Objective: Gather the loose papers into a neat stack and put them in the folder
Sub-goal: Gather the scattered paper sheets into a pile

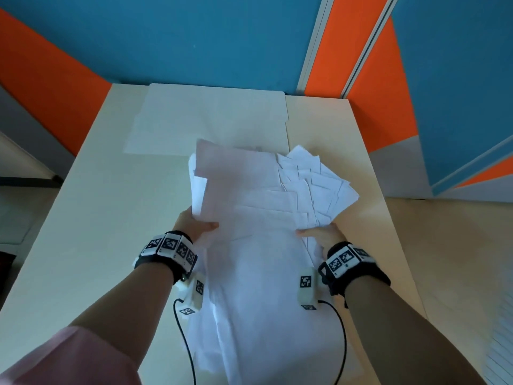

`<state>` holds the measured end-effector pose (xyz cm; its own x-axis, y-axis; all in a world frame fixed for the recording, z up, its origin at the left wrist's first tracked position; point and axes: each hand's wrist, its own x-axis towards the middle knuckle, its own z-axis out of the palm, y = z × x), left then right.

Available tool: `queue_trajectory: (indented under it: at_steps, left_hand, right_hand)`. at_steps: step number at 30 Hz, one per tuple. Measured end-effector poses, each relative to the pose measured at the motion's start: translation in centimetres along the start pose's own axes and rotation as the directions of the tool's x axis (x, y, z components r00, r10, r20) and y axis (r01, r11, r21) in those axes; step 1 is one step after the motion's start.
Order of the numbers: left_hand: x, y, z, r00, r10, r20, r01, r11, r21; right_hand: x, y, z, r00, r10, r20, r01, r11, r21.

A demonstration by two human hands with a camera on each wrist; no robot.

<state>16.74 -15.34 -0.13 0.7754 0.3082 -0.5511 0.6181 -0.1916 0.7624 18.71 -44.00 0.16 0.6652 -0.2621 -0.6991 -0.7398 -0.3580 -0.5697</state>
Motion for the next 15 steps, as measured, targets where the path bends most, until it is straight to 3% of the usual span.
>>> queue_trajectory:
  at_steps: [8,11,13,15]
  left_hand:
    - [-1.9,-0.7,-0.5,0.985,-0.130,0.117,0.150,0.973,-0.177]
    - [-1.4,-1.2,-0.5,0.979,-0.121,0.165,0.165,0.944,-0.286]
    - [-0.7,-1.7,-0.5,0.982,-0.118,0.148,0.160,0.936,-0.314]
    - [-0.6,-1.5,-0.5,0.993,-0.109,0.037,0.115,0.949,-0.295]
  right_hand:
    - [1.4,3.0,-1.0,0.995,-0.050,0.089,0.031,0.978,0.207]
    - [1.7,1.1,-0.3,0.991,-0.105,0.088,0.086,0.977,0.197]
    - [2.4,-0.4,0.7,0.978,-0.189,0.088,0.172,0.970,0.172]
    - [1.1,-2.5,1.7,0.965,-0.260,0.028,0.254,0.958,0.131]
